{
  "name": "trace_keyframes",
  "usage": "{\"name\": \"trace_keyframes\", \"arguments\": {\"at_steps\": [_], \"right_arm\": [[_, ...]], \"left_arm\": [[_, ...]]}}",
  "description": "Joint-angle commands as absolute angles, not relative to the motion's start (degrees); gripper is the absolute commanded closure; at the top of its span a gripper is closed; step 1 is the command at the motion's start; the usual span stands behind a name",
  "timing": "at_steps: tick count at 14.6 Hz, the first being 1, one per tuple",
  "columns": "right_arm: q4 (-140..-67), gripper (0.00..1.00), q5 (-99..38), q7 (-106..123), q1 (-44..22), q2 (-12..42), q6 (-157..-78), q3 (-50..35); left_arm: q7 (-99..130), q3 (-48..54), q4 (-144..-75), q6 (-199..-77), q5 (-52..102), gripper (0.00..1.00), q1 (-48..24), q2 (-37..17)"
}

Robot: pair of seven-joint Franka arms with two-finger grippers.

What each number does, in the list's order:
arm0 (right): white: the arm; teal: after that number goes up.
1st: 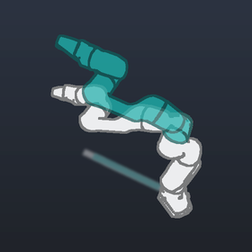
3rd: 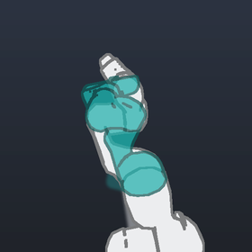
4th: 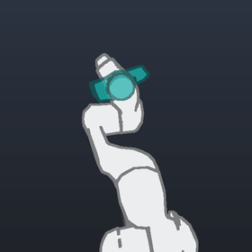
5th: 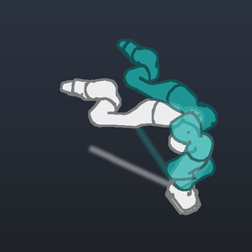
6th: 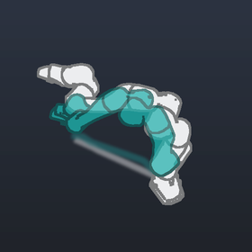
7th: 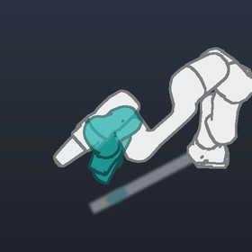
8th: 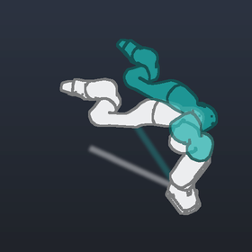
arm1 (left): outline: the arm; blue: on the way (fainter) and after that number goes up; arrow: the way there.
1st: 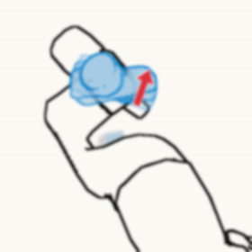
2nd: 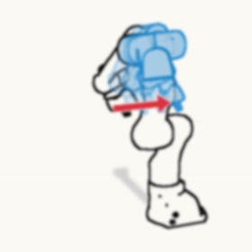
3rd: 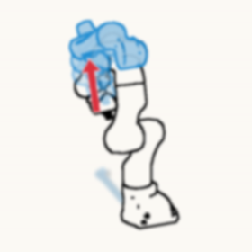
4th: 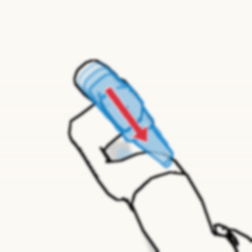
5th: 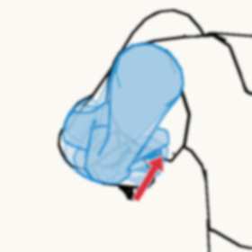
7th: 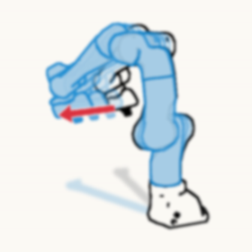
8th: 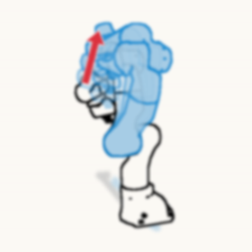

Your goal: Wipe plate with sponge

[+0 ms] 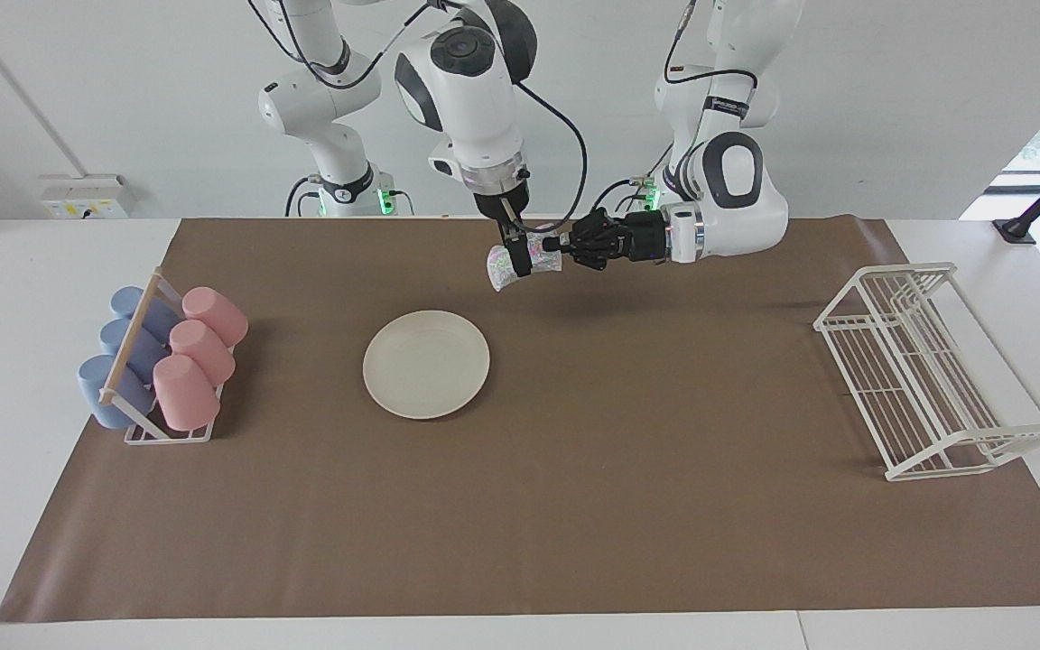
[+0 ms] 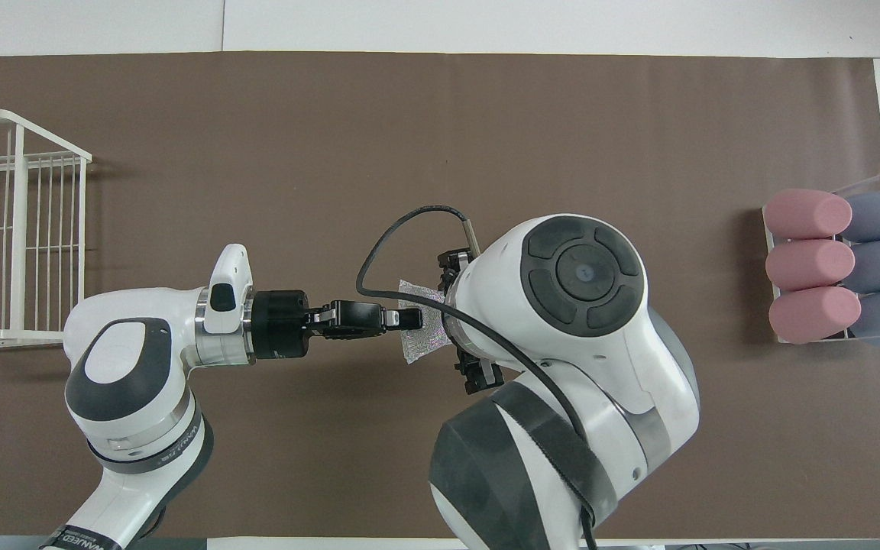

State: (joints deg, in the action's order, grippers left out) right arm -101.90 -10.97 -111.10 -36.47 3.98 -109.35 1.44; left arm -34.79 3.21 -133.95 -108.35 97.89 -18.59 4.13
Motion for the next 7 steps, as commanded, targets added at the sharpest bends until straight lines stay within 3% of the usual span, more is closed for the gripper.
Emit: {"name": "trace_keyframes", "arguments": {"at_steps": [1,3,4,5,6,7], "right_arm": [[-103.89,0.09,-11.87,-111.97,-36.12,2.29,-110.30,1.32],[-103.89,0.49,-11.87,-111.97,-35.95,2.29,-110.30,1.32],[-103.97,0.73,-11.87,-111.71,-35.95,2.29,-109.95,1.32],[-103.89,0.89,-11.87,-111.71,-35.86,2.29,-109.95,1.32],[-103.89,1.00,-11.87,-111.71,-35.77,2.37,-109.86,1.32],[-103.89,1.00,-11.87,-111.80,-35.60,2.37,-109.69,1.32]], "left_arm": [[-35.77,2.64,-135.79,-108.19,99.32,1.00,-18.81,5.98],[-35.77,2.64,-135.79,-108.11,99.23,1.00,-18.81,5.98],[-35.77,2.64,-135.79,-108.28,99.23,1.00,-18.81,5.98],[-35.77,2.64,-135.79,-108.37,99.23,1.00,-18.90,5.98],[-35.68,2.64,-135.79,-108.20,99.23,1.00,-18.90,5.98],[-35.68,2.64,-135.79,-108.37,99.23,1.00,-18.90,5.98]]}}
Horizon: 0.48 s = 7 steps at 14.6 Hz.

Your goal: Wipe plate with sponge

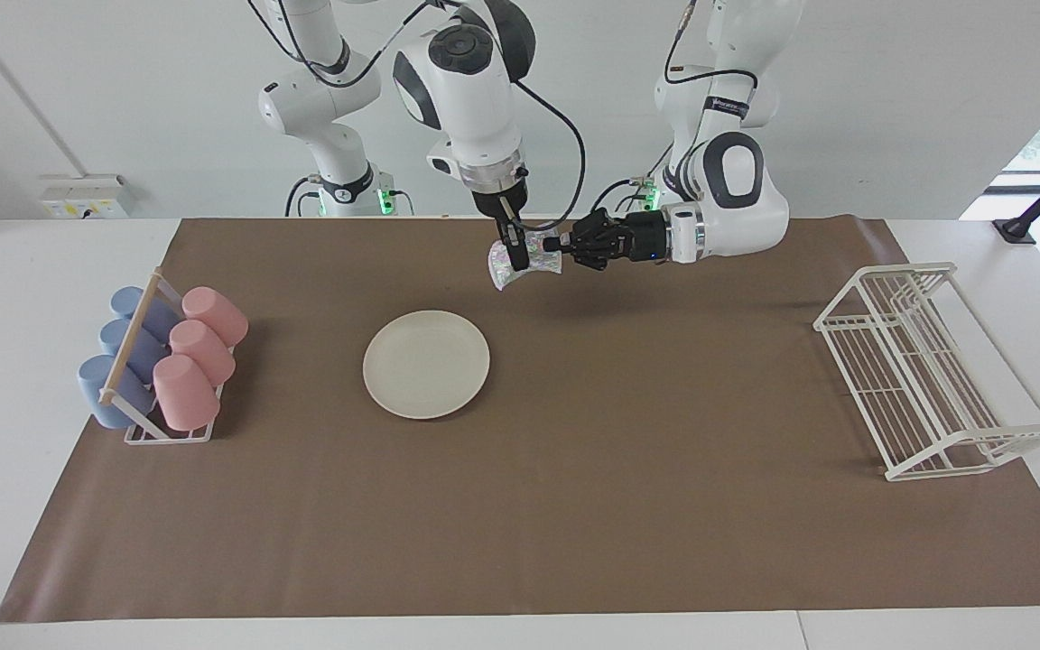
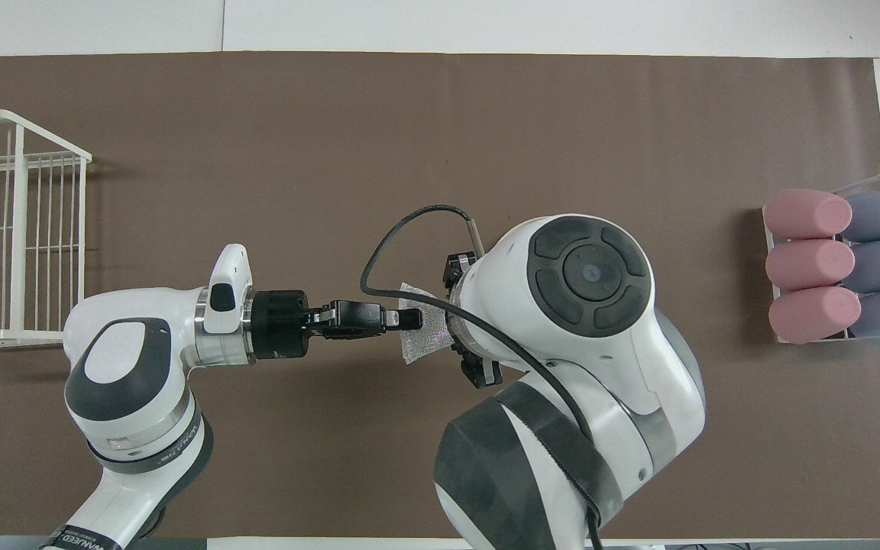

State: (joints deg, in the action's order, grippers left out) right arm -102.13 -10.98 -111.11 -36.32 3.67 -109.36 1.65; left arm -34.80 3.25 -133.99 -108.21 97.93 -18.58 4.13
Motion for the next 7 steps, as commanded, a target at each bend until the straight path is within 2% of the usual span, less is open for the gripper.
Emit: {"name": "trace_keyframes", "arguments": {"at_steps": [1,7], "right_arm": [[-103.89,1.00,-11.87,-111.80,-35.51,2.29,-109.60,1.32],[-103.89,1.00,-11.87,-111.80,-34.89,2.29,-109.25,1.41]], "left_arm": [[-35.77,2.64,-135.79,-108.54,99.23,1.00,-19.24,5.98],[-35.77,2.64,-135.79,-108.63,99.23,1.00,-19.51,5.98]]}}
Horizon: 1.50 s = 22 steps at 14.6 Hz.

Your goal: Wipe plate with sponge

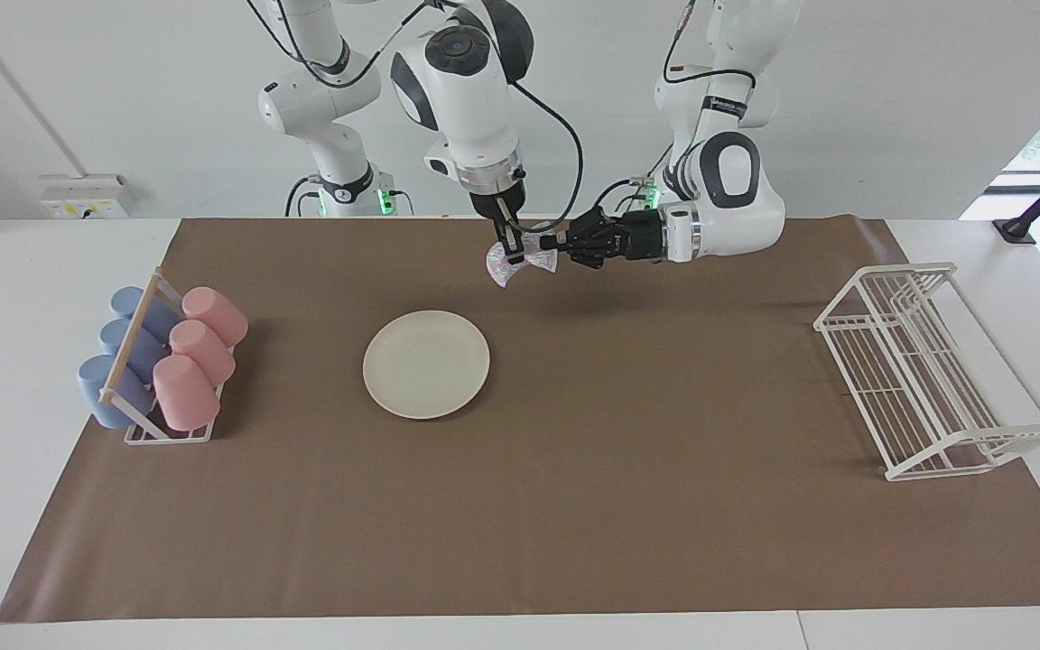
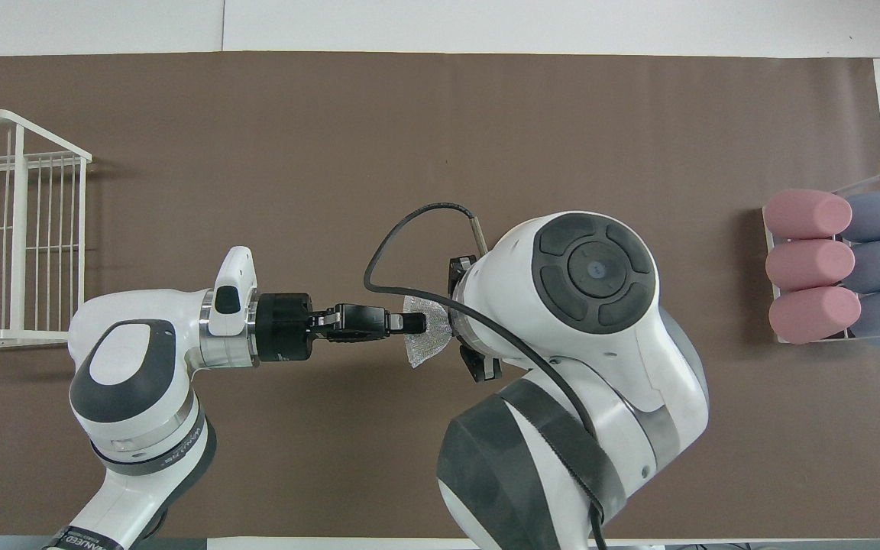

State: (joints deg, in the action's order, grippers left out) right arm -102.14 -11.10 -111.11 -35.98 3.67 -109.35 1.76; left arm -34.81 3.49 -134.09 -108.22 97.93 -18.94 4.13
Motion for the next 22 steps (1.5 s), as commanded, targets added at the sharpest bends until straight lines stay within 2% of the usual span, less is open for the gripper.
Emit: {"name": "trace_keyframes", "arguments": {"at_steps": [1,2,3,6,8,10,15,19,22], "right_arm": [[-103.89,1.00,-11.87,-111.80,-34.81,2.29,-109.25,1.41],[-103.89,1.00,-11.87,-111.80,-34.28,2.29,-109.16,1.41],[-103.89,1.00,-11.87,-111.80,-33.93,2.29,-109.25,1.41],[-106.07,1.00,-11.87,-111.45,-32.79,1.94,-110.82,1.49],[-111.42,1.00,-11.69,-111.36,-32.43,0.45,-116.25,1.49],[-115.12,1.00,-9.94,-111.62,-32.17,2.01,-119.08,1.67],[-118.03,1.00,-6.24,-111.01,-22.52,4.66,-129.80,1.67],[-123.04,1.00,-5.98,-108.29,-21.45,4.56,-134.36,1.67],[-126.20,1.00,-5.54,-108.02,-21.53,3.96,-135.79,1.67]], "left_arm": [[-35.68,2.64,-135.79,-108.63,99.23,0.94,-19.51,5.98],[-35.60,2.64,-135.79,-108.63,99.23,0.32,-19.51,6.06],[-35.42,2.64,-135.79,-108.55,99.23,0.00,-19.51,6.06],[-35.24,2.64,-135.97,-108.72,99.23,0.00,-19.51,6.15],[-35.16,2.55,-135.97,-108.81,99.14,0.00,-19.51,6.15],[-35.07,2.46,-136.05,-108.81,99.05,0.00,-19.42,6.15],[-33.58,2.37,-135.62,-111.88,97.83,0.00,-18.90,6.50],[-27.62,2.37,-134.04,-112.94,87.13,0.00,-16.10,8.17],[-18.06,2.29,-129.48,-112.85,75.36,0.00,-13.81,8.44]]}}
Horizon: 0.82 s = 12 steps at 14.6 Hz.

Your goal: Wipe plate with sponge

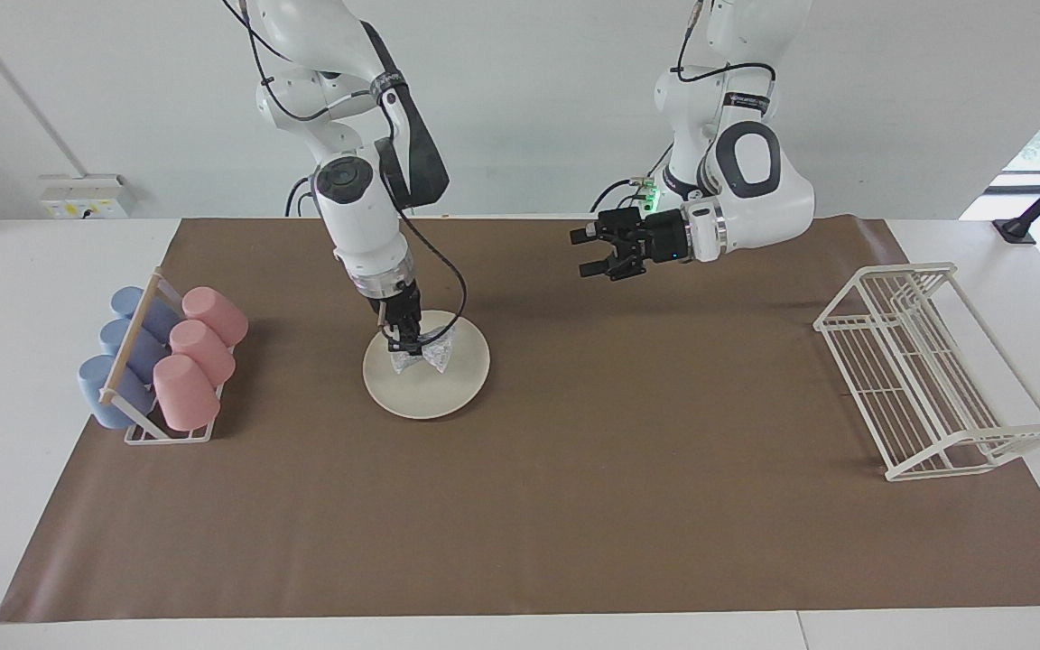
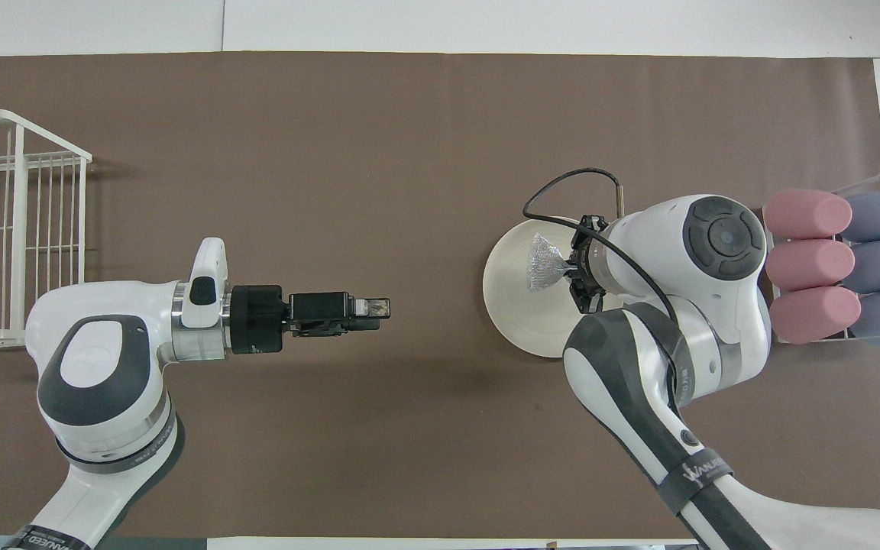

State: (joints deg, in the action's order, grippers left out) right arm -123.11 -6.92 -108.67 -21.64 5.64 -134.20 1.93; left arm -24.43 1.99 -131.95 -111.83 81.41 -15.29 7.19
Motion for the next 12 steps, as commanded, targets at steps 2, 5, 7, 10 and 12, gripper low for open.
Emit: {"name": "trace_keyframes", "arguments": {"at_steps": [2,5,7,10,12], "right_arm": [[-129.36,1.00,-4.22,-106.44,-21.53,3.08,-138.06,1.67],[-131.04,1.00,-4.22,-106.17,-20.66,3.51,-143.07,1.58],[-131.13,1.00,-4.22,-105.74,-20.57,4.22,-143.27,1.58],[-131.40,1.00,-4.22,-105.03,-19.95,5.88,-145.10,1.58],[-131.40,1.00,-4.22,-104.59,-20.21,7.64,-145.55,1.58]], "left_arm": [[-11.54,2.29,-126.66,-112.15,68.23,0.00,-11.52,9.66],[-5.46,2.29,-122.27,-111.01,56.29,0.00,-8.89,10.63],[-0.38,2.37,-117.71,-108.56,46.72,0.00,-7.04,9.93],[7.54,2.37,-111.81,-104.34,34.31,0.00,-6.06,9.15],[8.17,2.29,-109.96,-101.97,28.07,0.00,-5.89,8.96]]}}
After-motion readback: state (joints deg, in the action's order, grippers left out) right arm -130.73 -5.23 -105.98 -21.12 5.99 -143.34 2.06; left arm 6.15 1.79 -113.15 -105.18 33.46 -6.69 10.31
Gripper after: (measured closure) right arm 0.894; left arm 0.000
